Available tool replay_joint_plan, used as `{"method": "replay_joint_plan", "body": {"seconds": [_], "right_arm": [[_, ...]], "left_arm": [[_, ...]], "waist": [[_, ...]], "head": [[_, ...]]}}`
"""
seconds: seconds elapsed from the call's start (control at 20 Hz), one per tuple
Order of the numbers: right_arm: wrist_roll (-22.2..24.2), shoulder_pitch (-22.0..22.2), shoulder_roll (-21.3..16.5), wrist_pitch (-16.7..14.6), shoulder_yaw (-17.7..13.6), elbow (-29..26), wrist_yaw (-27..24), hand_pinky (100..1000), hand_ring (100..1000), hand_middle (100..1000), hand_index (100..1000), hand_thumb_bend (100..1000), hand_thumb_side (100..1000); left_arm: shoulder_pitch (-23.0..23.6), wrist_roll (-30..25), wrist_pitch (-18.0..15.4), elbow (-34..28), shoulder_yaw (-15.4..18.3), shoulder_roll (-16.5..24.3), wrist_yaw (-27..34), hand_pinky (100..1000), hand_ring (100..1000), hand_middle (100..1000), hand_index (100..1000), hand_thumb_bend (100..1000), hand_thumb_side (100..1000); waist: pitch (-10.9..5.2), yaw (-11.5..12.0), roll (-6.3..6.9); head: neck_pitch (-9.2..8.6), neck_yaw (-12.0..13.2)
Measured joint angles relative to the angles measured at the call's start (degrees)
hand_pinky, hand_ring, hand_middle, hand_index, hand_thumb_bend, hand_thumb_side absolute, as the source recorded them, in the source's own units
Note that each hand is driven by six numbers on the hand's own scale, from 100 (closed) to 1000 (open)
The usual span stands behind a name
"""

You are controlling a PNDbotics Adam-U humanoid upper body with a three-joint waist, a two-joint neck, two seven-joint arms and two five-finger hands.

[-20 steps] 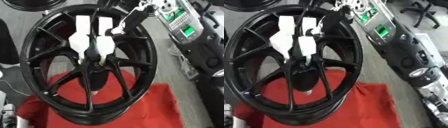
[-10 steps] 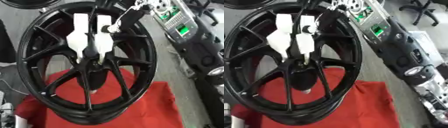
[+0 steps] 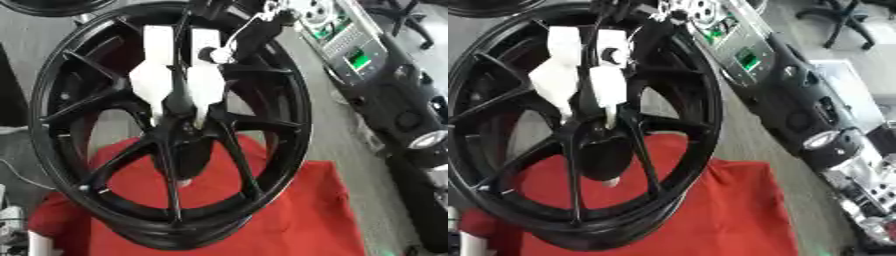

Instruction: Pull the pin out of the wheel hub.

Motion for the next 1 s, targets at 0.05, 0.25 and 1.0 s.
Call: {"method": "replay_joint_plan", "body": {"seconds": [0.05,0.25,1.0], "right_arm": [[0.1,0.0,0.0,-0.1,0.0,0.1,0.1,831,749,710,779,484,100],[0.7,-0.4,0.0,-0.6,0.0,0.7,0.6,825,748,710,779,483,100],[7.3,-2.5,0.0,-4.7,0.5,3.3,4.3,814,752,711,782,474,100]], "left_arm": [[-0.1,0.0,0.0,0.0,0.0,0.0,0.0,809,908,844,824,222,903],[-0.2,-0.1,0.1,0.0,0.0,0.0,0.0,809,908,844,824,222,904],[-0.2,-0.8,0.3,0.2,-0.4,0.0,0.0,811,909,843,817,220,903]], "waist": [[0.0,0.0,0.0],[0.05,0.2,0.0],[0.16,0.9,-0.02]], "head": [[0.0,0.0],[0.0,-0.4],[0.0,-1.5]]}}
